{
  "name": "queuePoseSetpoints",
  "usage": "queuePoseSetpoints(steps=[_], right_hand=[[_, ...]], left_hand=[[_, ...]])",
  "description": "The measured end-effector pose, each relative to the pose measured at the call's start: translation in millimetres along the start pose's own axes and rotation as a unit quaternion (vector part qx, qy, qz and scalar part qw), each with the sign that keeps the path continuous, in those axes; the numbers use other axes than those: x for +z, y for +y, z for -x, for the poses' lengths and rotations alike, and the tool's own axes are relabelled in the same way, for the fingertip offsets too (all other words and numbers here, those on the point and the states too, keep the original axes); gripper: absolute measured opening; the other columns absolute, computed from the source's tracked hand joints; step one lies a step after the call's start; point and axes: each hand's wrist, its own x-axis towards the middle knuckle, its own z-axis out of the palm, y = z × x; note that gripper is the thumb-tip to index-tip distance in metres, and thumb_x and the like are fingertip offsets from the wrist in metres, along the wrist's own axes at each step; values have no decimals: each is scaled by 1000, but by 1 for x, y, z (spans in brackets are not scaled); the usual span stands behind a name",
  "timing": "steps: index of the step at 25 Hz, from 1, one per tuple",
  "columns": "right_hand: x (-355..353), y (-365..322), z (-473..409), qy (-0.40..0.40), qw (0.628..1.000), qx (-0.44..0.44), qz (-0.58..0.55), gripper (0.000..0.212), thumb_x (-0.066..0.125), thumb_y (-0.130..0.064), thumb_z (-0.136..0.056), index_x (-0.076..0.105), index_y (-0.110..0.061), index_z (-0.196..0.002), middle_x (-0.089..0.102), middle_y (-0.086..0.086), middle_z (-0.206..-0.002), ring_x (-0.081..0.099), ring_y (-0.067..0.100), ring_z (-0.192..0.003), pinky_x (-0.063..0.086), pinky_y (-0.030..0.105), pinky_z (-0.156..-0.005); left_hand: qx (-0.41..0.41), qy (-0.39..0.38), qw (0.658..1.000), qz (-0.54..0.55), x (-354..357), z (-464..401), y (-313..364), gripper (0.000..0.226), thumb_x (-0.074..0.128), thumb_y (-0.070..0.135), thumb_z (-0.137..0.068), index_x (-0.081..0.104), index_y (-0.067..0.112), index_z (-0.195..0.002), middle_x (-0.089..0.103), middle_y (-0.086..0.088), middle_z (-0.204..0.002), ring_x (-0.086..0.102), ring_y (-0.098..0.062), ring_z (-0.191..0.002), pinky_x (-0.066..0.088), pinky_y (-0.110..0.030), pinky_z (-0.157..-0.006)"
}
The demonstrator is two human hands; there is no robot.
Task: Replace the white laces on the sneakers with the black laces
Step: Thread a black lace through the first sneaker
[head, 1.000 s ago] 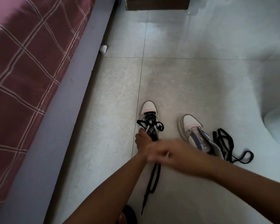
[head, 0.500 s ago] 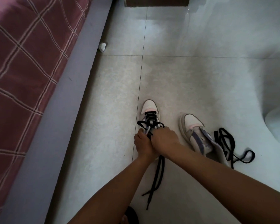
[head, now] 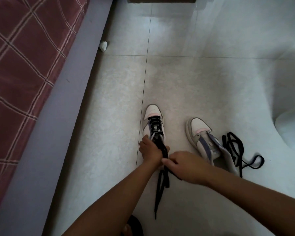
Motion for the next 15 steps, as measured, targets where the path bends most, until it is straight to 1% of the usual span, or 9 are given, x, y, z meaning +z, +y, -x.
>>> queuePoseSetpoints(steps=[2,4,6,8,9,11,12,13,15], right_hand=[[-7,11,-20,100,995,14,-20,27,46,-44,-94,59,-21,-96,57,-1,-90,57,17,-82,38,27,-64],[-7,17,-35,150,987,0,-59,27,51,-34,-94,56,-17,-115,59,2,-105,56,18,-94,40,27,-73],[-2,17,-46,129,990,-28,-43,25,53,-29,-94,57,-15,-114,59,3,-109,56,18,-97,36,24,-71],[4,14,-50,119,992,-43,17,22,52,-28,-94,57,-12,-109,59,5,-109,57,22,-98,36,25,-69],[6,13,-50,120,990,-55,49,22,50,-27,-95,55,-11,-109,59,7,-109,57,24,-97,38,28,-69],[9,13,-51,122,987,-68,76,21,45,-24,-96,54,-8,-107,59,10,-107,57,26,-95,40,32,-70],[10,13,-52,130,988,-58,53,20,45,-22,-96,55,-7,-105,59,11,-104,57,27,-92,40,32,-69],[9,13,-52,135,990,-37,4,19,46,-21,-96,56,-6,-101,60,11,-100,57,27,-89,39,31,-68],[7,16,-56,128,986,20,-103,16,51,-20,-95,59,-6,-94,60,9,-91,57,23,-82,36,26,-63]], left_hand=[[8,-19,1000,1,0,11,-11,85,70,28,-79,18,9,-144,26,-18,-144,30,-32,-132,29,-37,-107],[14,-57,998,-24,-2,26,-23,91,69,30,-79,11,13,-147,20,-16,-147,27,-30,-135,29,-36,-108],[16,-110,993,-44,-10,30,-30,88,67,34,-80,14,15,-148,22,-14,-146,28,-30,-135,30,-39,-109],[42,-120,992,3,-26,28,-30,62,62,30,-82,37,12,-136,40,-10,-133,45,-25,-121,43,-40,-101],[62,-103,992,42,-35,27,-27,46,58,25,-85,47,13,-128,48,-6,-124,51,-17,-110,49,-34,-91],[125,-52,990,47,-50,22,-17,30,50,20,-93,56,17,-122,52,0,-118,52,-7,-98,43,-12,-74],[174,-41,984,5,-55,18,-12,28,48,20,-95,59,18,-121,54,-2,-115,53,-8,-95,41,-9,-71],[222,-49,973,-50,-58,13,-7,27,48,22,-96,62,18,-119,55,-5,-112,54,-11,-94,42,-13,-74],[277,-93,936,-196,-59,6,5,28,46,27,-97,63,20,-119,51,-8,-110,55,-20,-97,45,-27,-81]])
